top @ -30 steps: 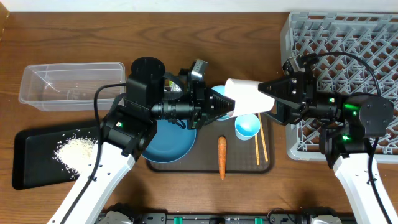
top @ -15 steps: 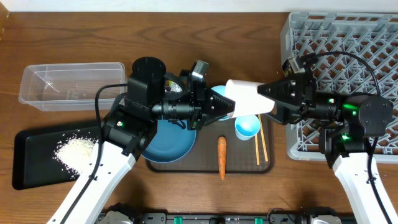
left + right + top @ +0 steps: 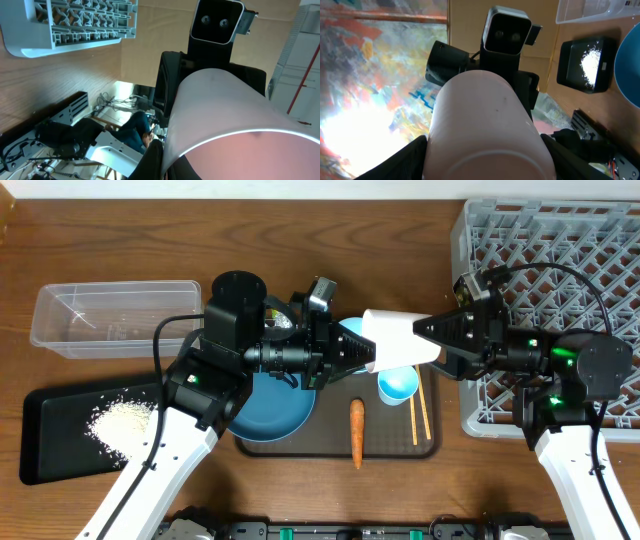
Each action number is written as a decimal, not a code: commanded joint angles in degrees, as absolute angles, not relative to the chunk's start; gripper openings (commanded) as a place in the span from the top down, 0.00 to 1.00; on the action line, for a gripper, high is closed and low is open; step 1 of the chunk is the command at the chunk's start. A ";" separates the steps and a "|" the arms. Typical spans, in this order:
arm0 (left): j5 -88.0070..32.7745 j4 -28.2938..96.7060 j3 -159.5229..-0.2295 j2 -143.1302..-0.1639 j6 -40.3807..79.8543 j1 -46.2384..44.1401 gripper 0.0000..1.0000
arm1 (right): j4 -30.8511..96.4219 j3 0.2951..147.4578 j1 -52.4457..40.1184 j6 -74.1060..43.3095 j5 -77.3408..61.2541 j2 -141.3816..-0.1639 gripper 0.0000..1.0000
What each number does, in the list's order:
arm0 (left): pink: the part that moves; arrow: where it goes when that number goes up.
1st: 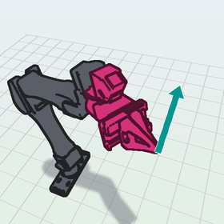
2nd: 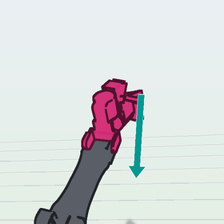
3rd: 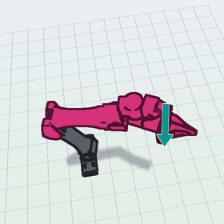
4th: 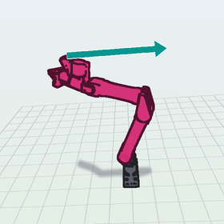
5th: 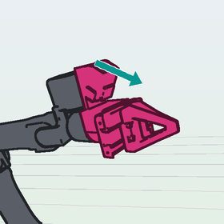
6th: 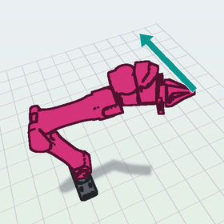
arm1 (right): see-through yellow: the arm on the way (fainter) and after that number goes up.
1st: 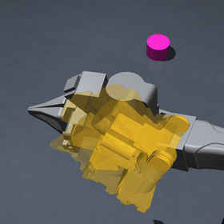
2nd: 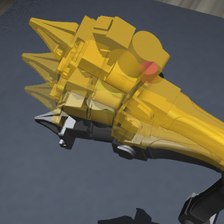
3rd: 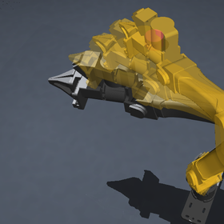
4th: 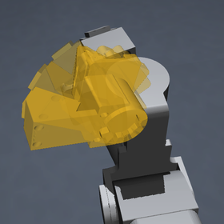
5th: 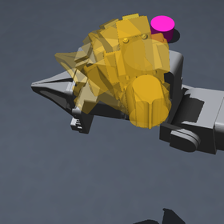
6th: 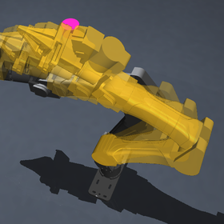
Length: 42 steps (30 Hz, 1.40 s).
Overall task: Sort waste into correct bins and load items into the dishwasher rack
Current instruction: 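Grasp the pink cup with the right gripper and release the left, then carry the pink cup right over the dish rack with the right gripper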
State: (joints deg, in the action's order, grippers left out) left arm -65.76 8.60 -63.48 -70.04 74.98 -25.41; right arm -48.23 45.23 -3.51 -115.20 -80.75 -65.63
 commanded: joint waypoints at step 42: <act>-44.29 22.87 -63.96 -70.74 63.57 -25.36 0.83 | -53.15 45.78 10.70 -111.07 -83.70 -65.39 0.68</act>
